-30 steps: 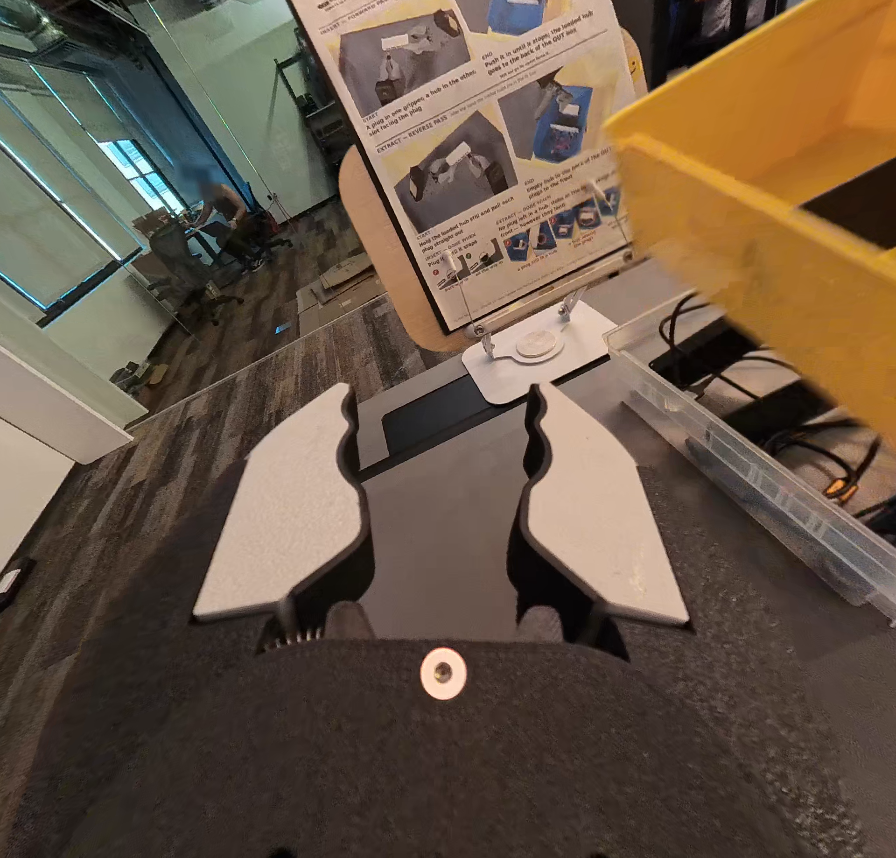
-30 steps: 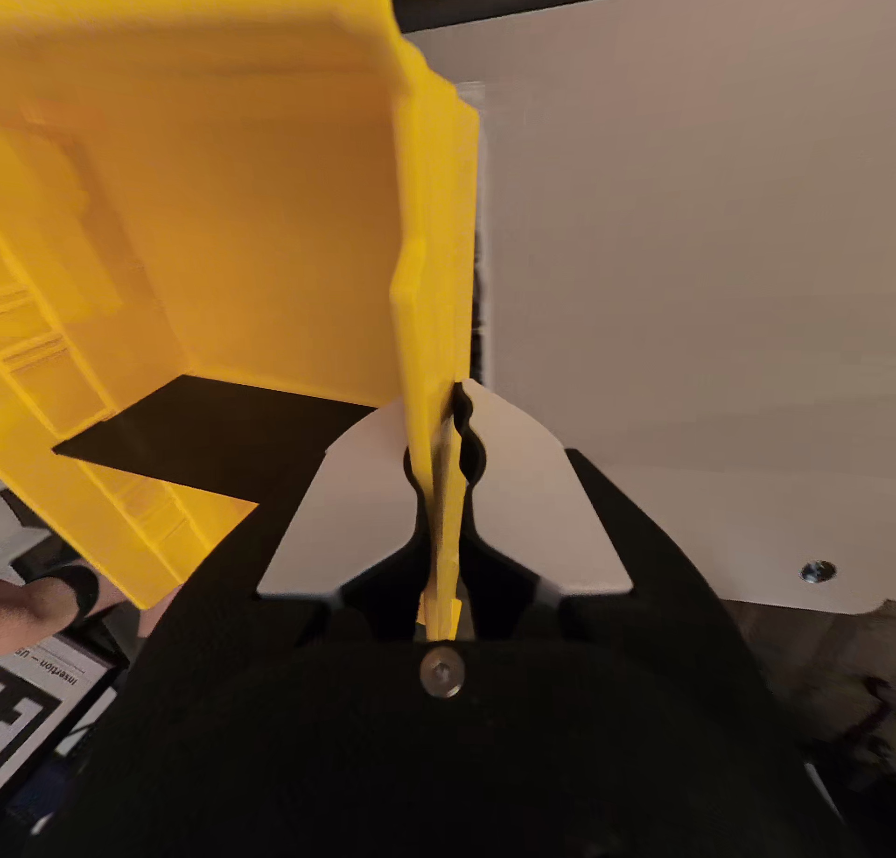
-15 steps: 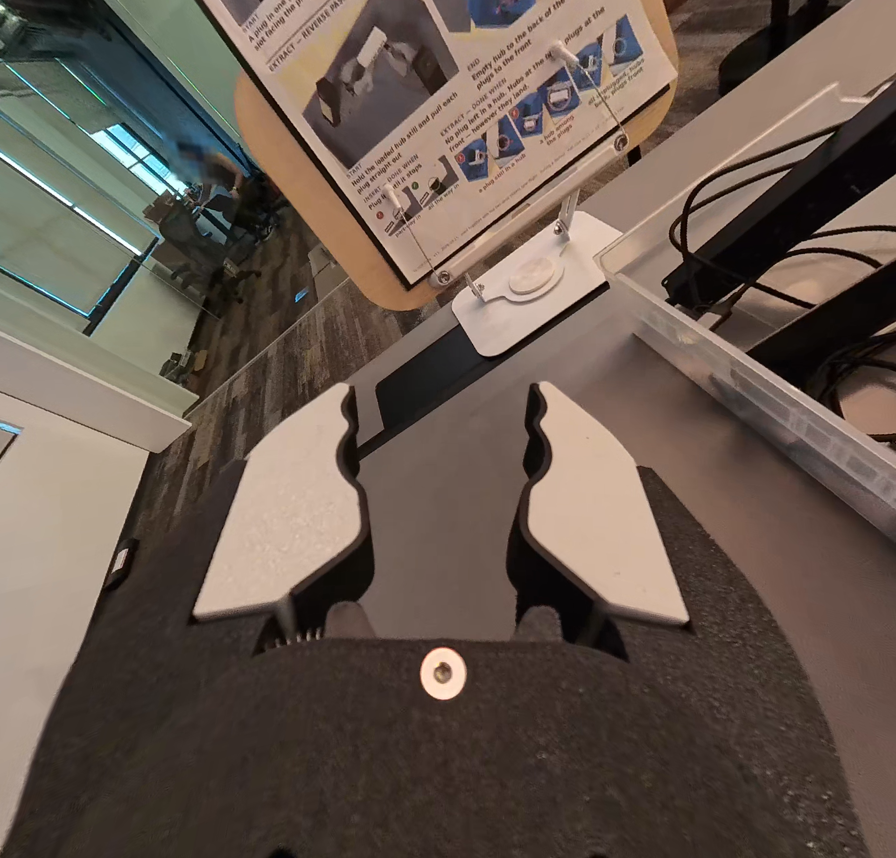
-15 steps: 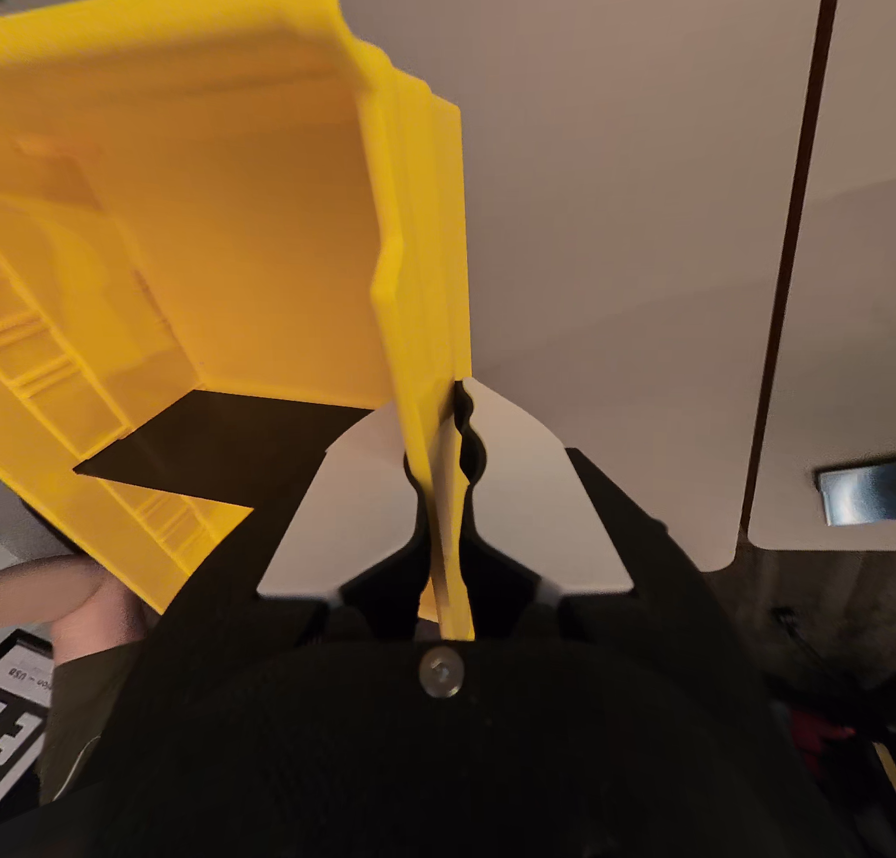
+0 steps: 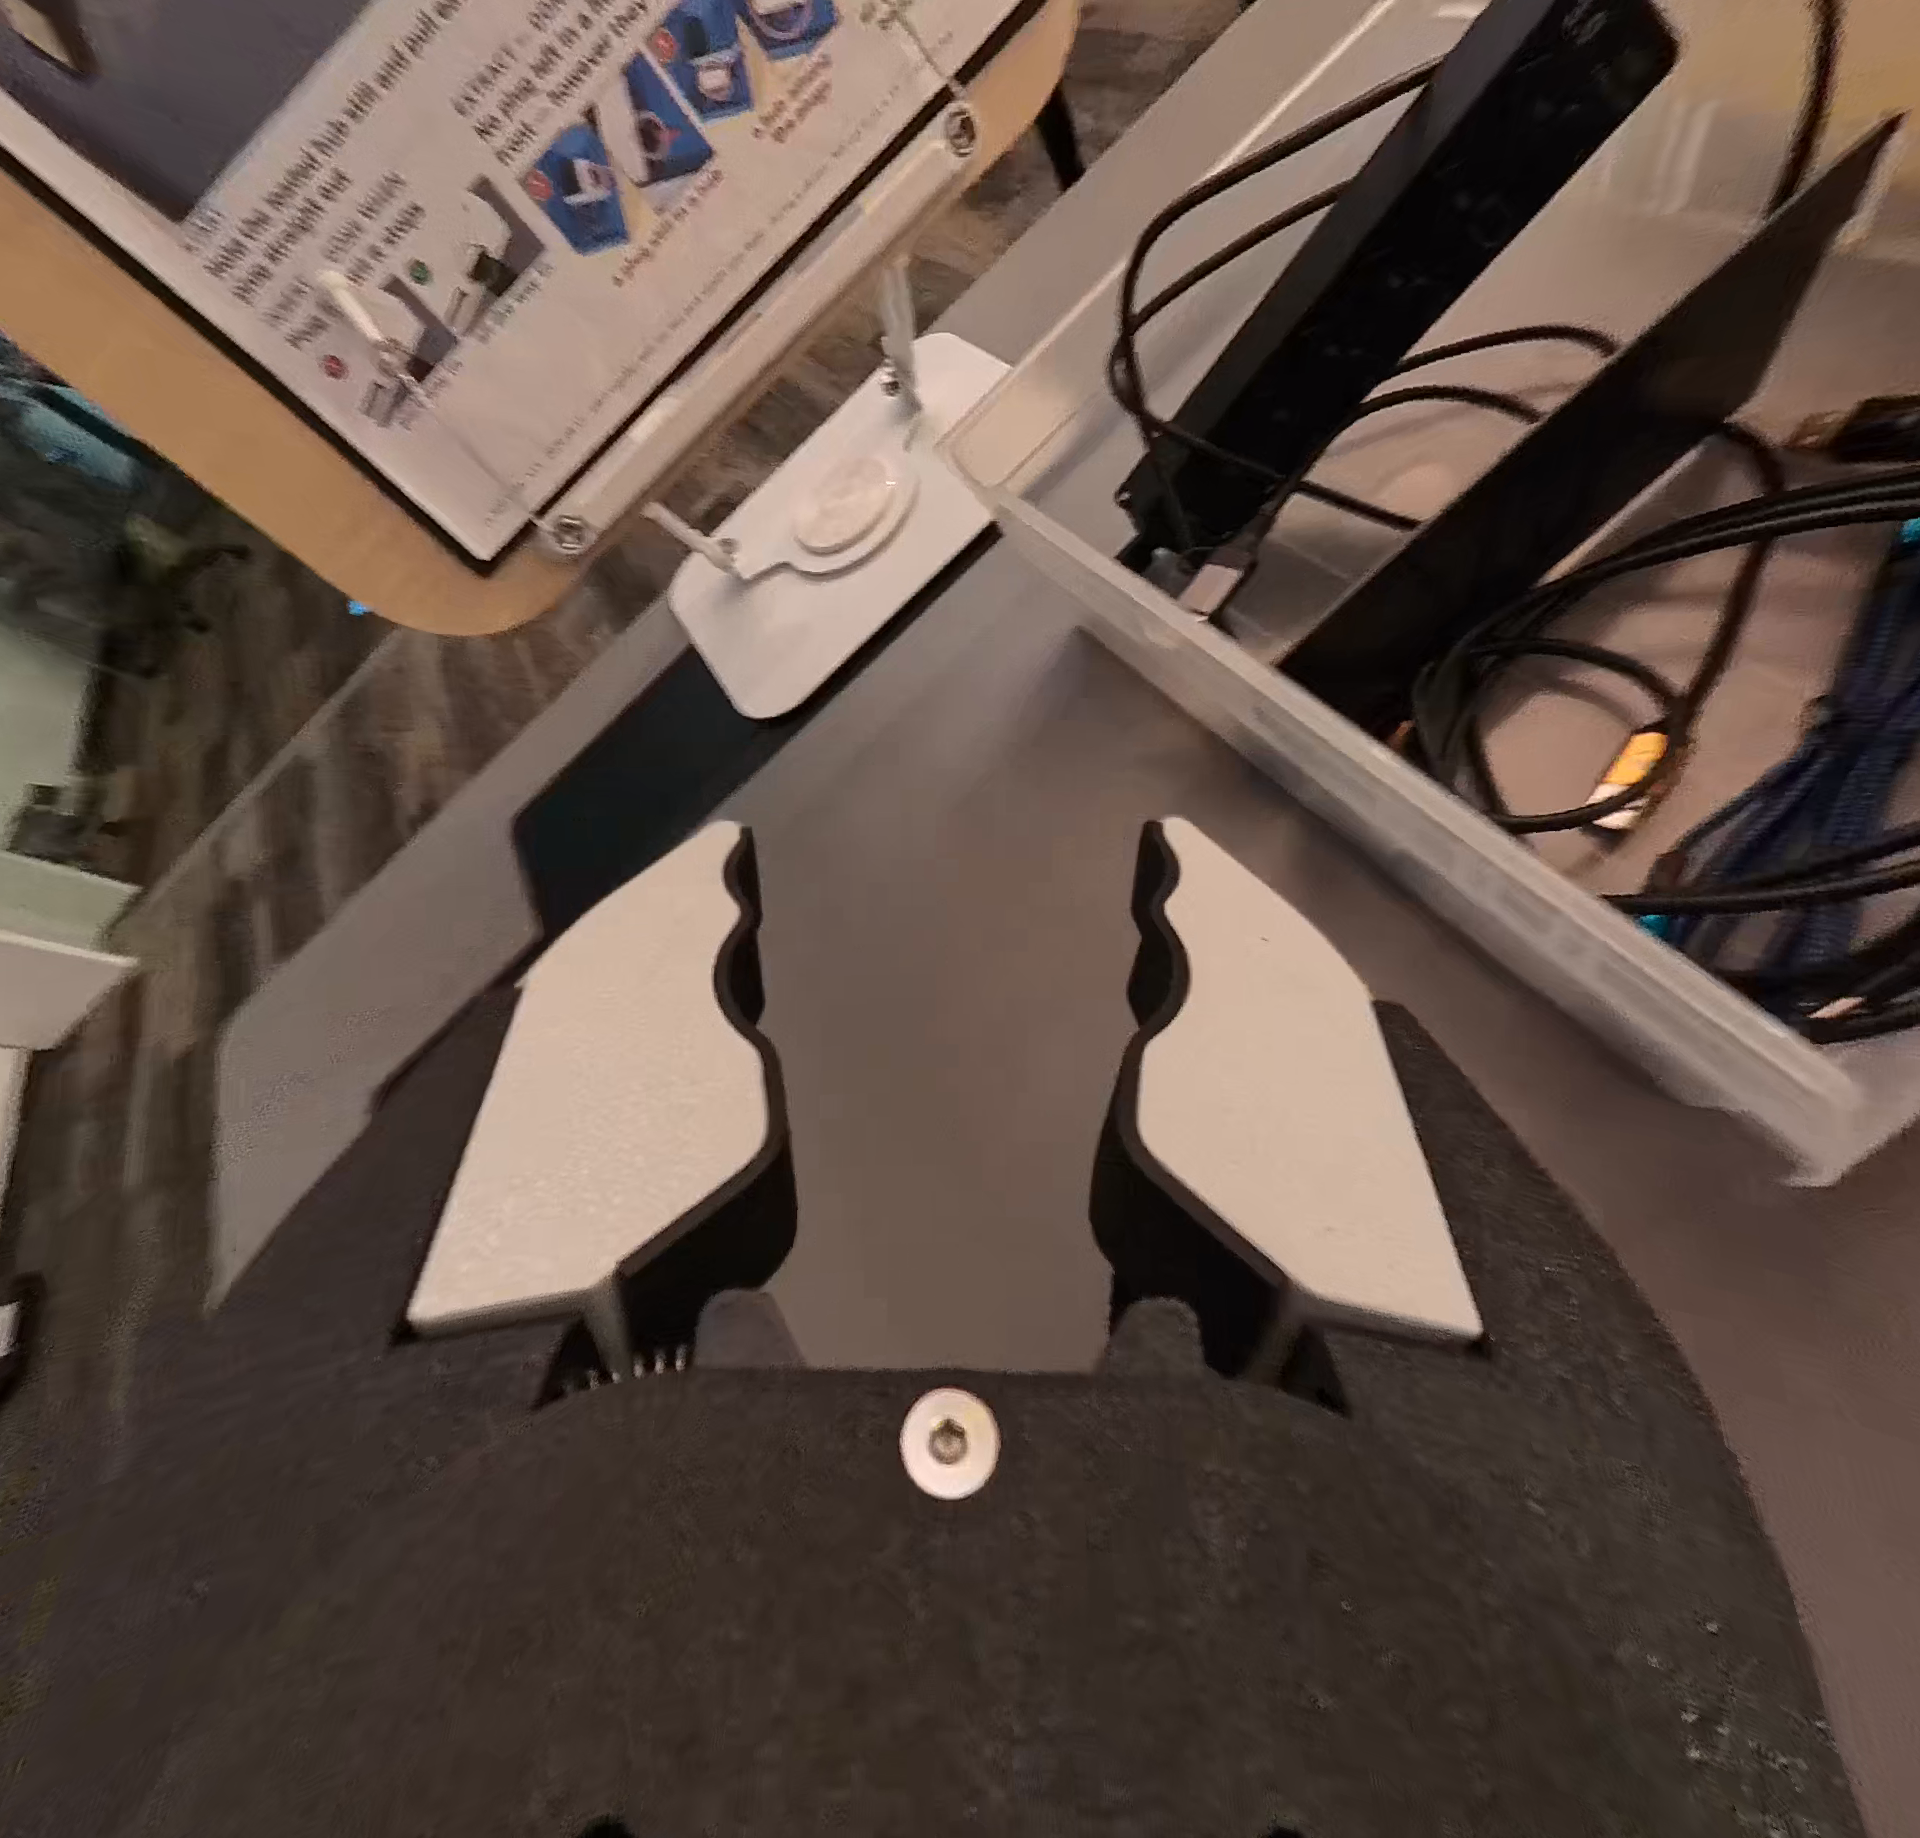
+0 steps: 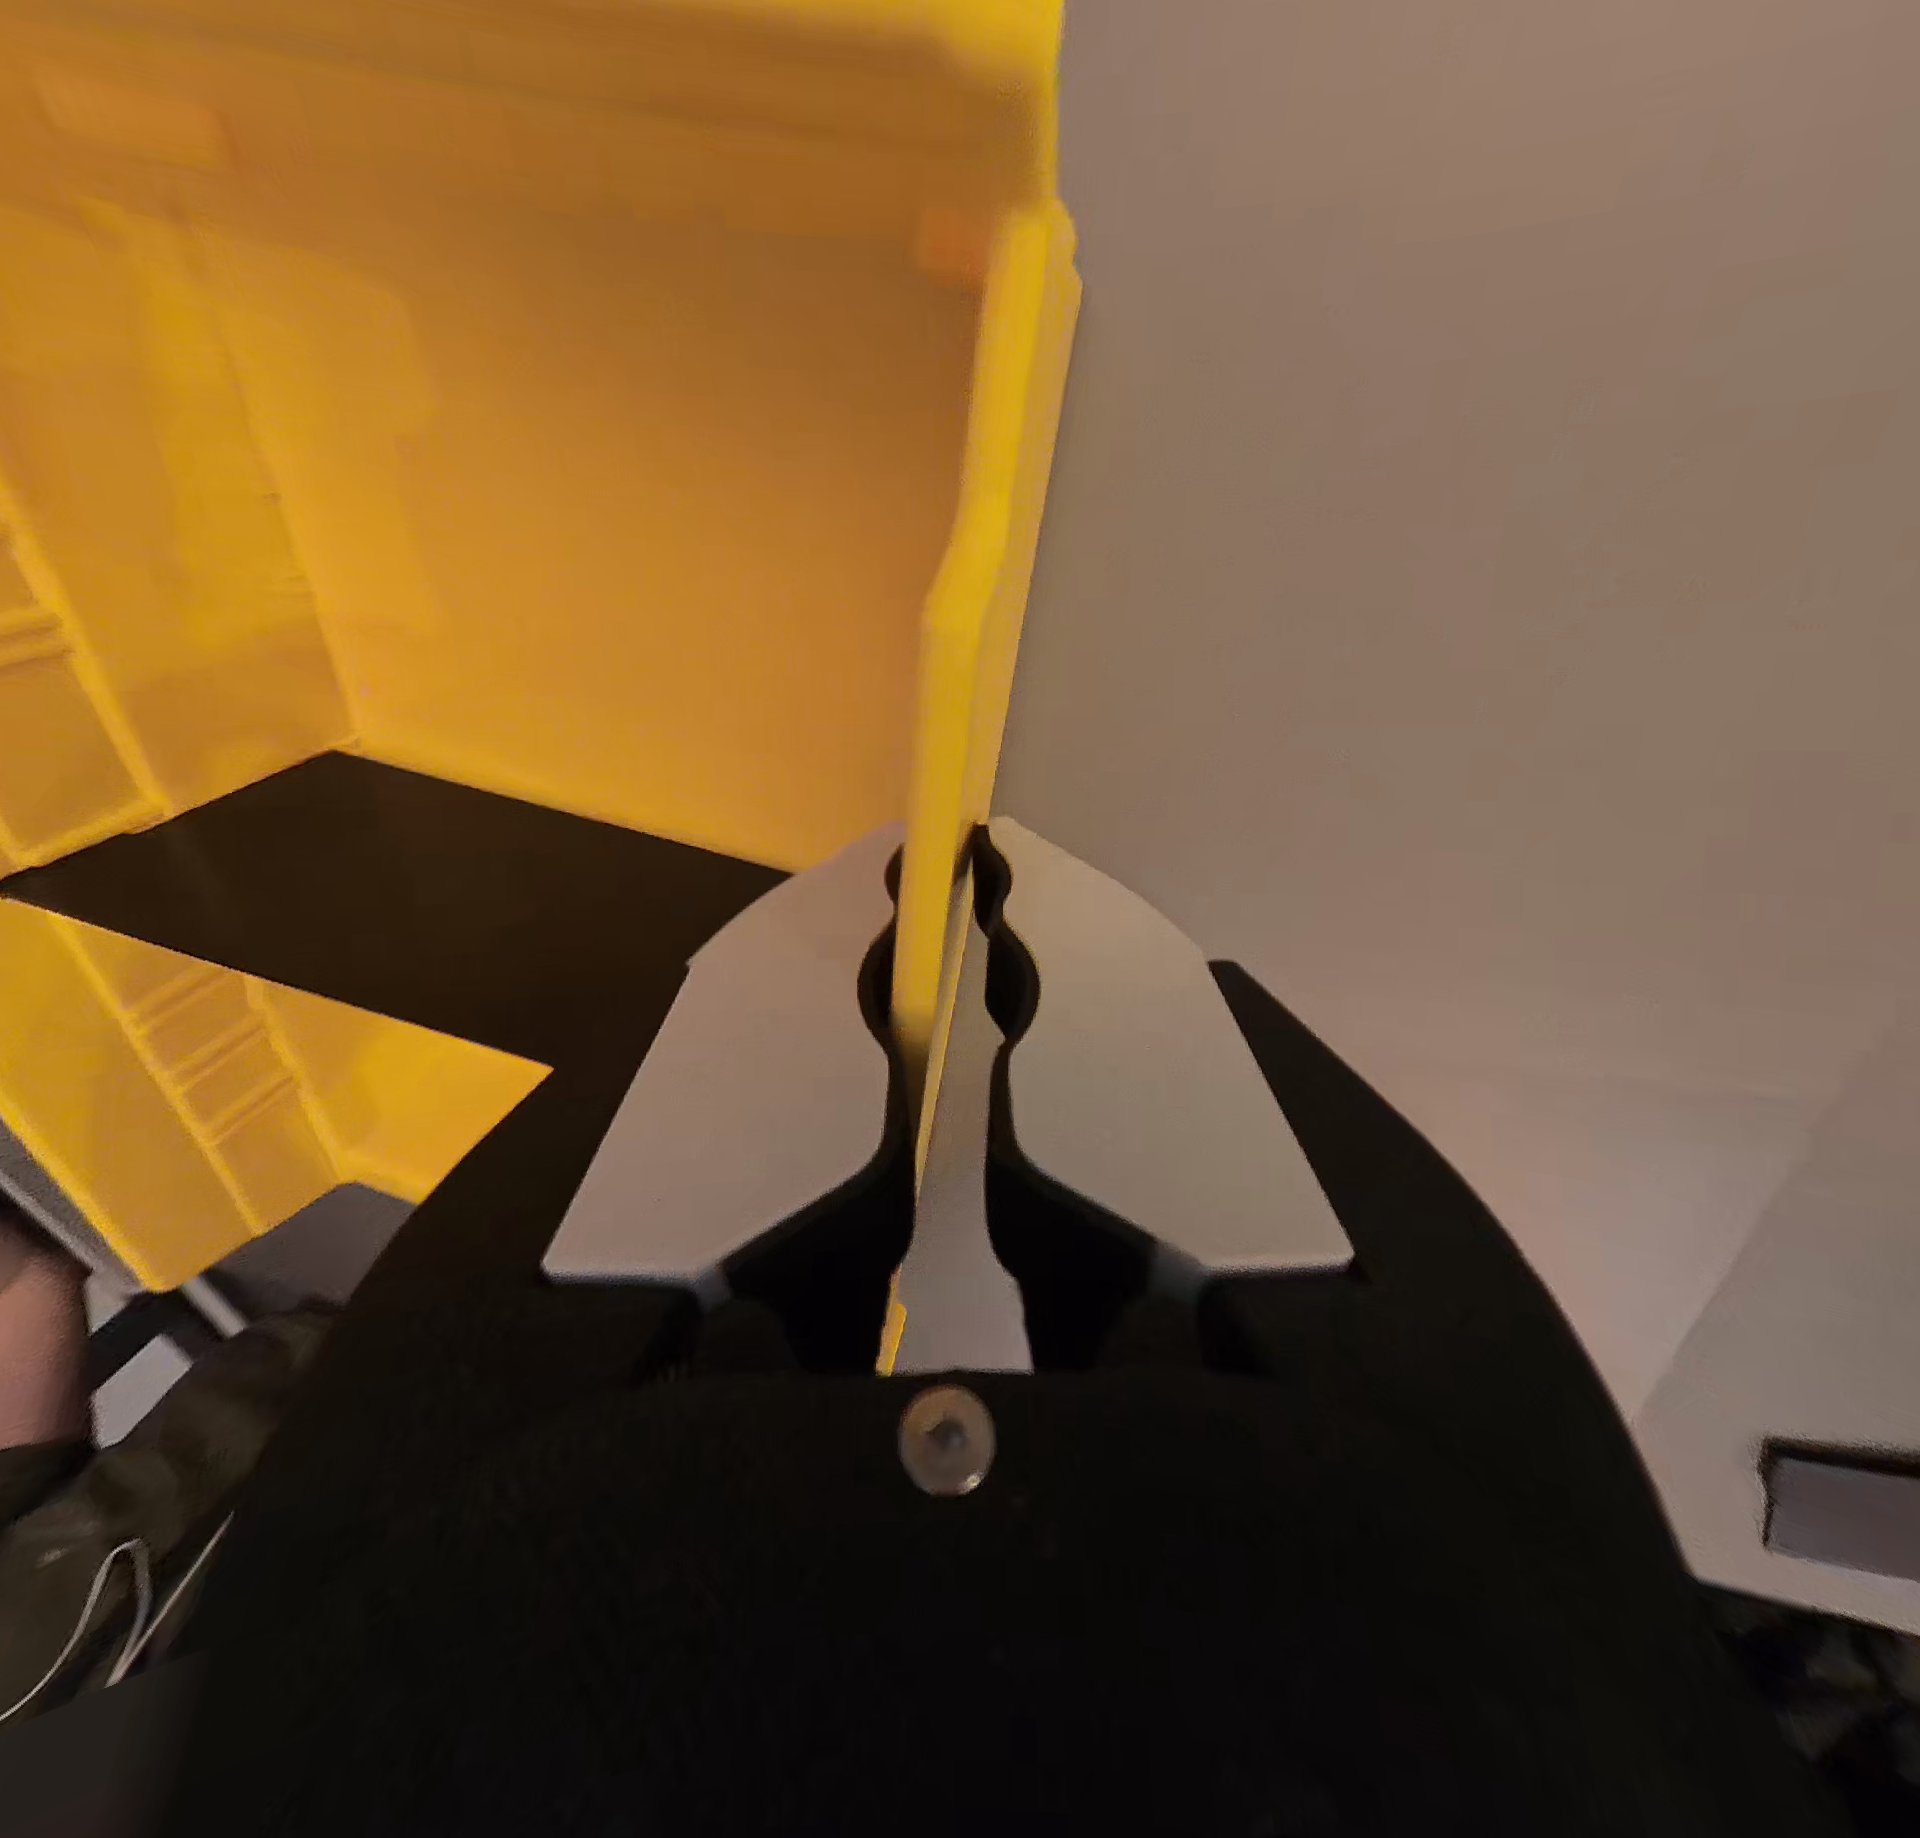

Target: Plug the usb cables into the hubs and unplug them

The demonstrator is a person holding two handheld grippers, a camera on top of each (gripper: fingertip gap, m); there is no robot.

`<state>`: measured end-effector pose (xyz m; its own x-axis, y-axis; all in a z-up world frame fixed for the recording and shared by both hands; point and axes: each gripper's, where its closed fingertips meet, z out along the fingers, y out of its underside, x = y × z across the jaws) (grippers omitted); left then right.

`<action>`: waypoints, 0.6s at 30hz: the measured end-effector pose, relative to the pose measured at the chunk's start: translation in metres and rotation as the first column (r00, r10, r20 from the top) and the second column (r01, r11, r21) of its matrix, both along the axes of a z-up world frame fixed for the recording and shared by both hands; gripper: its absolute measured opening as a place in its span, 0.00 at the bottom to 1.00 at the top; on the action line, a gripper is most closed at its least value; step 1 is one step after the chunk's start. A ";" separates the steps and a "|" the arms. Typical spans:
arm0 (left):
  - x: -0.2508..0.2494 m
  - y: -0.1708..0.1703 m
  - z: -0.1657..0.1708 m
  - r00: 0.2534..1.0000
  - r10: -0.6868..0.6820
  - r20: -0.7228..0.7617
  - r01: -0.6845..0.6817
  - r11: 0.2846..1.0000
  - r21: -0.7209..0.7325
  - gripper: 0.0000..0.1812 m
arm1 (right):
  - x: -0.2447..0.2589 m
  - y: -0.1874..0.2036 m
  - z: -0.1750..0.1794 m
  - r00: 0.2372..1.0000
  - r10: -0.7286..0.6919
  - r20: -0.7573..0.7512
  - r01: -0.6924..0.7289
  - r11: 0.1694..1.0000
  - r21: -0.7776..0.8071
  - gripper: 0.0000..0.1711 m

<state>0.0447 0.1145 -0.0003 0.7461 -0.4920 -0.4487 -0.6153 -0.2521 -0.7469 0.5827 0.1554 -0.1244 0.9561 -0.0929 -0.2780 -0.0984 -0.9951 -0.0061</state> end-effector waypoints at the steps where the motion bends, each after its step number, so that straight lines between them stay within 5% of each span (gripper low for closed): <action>1: 0.007 -0.002 -0.003 0.999 -0.024 0.047 0.025 0.999 -0.029 0.38 | 0.001 0.005 0.003 1.000 -0.001 0.008 0.001 0.999 0.043 0.07; 6: 0.040 -0.016 -0.029 0.968 -0.109 0.225 0.152 0.971 -0.186 0.36 | 0.016 0.033 0.061 0.988 -0.075 0.135 0.011 0.907 0.421 0.12; 10: 0.055 -0.017 -0.052 0.950 -0.104 0.294 0.197 0.931 -0.307 0.37 | -0.002 0.027 0.144 0.976 -0.166 0.143 -0.013 0.609 0.793 0.13; 12: 0.061 -0.012 -0.052 0.934 -0.072 0.350 0.206 0.909 -0.362 0.36 | -0.006 0.007 0.156 0.973 -0.207 0.100 0.018 0.503 0.864 0.13; 15: 0.073 0.001 -0.045 0.931 -0.038 0.364 0.196 0.891 -0.409 0.36 | -0.004 -0.022 0.131 0.965 -0.258 -0.045 0.168 0.480 0.861 0.11; 18: 0.085 0.008 -0.046 0.946 -0.006 0.323 0.169 0.861 -0.480 0.34 | -0.003 -0.030 0.120 0.977 -0.201 -0.068 0.173 0.570 0.803 0.12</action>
<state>0.1295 0.1226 -0.0467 0.7464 -0.6561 0.1110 -0.4194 -0.5934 -0.6870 0.5801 0.1257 -0.0041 0.9524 -0.0235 -0.3038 -0.2674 -0.5425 -0.7964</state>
